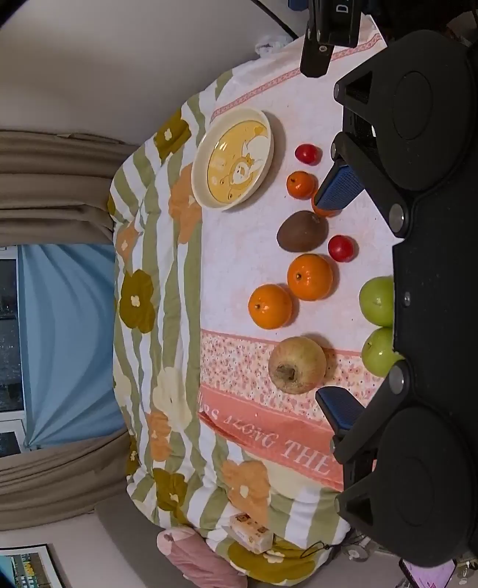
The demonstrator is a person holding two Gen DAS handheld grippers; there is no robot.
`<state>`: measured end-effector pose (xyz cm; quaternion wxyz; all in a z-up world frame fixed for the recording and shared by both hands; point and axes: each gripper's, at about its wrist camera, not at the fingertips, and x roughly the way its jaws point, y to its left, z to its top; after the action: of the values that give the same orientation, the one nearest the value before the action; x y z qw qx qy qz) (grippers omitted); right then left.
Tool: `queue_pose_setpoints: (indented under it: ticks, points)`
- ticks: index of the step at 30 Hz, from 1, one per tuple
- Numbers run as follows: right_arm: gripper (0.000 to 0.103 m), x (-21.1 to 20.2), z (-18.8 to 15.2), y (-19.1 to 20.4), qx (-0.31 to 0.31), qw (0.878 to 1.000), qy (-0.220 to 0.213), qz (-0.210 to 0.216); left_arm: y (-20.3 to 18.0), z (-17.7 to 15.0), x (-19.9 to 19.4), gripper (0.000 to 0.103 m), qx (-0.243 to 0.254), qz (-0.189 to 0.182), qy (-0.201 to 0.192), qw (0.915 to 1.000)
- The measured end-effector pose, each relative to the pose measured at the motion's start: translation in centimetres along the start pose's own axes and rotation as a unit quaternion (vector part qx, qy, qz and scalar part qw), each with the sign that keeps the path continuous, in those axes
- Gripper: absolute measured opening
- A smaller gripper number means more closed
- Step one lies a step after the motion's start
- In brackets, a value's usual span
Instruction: Organize fruits
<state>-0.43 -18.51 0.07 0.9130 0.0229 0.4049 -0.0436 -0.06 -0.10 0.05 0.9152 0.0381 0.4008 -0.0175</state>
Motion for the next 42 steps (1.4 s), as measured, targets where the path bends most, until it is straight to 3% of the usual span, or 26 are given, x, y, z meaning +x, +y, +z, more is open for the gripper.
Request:
queue_pose_setpoints:
  ticks: [42]
  points:
    - [0.103, -0.1, -0.8, 0.3, 0.004, 1.000, 0.007, 0.004, 0.3, -0.4, 0.1, 0.103, 0.000, 0.001, 0.008, 1.0000]
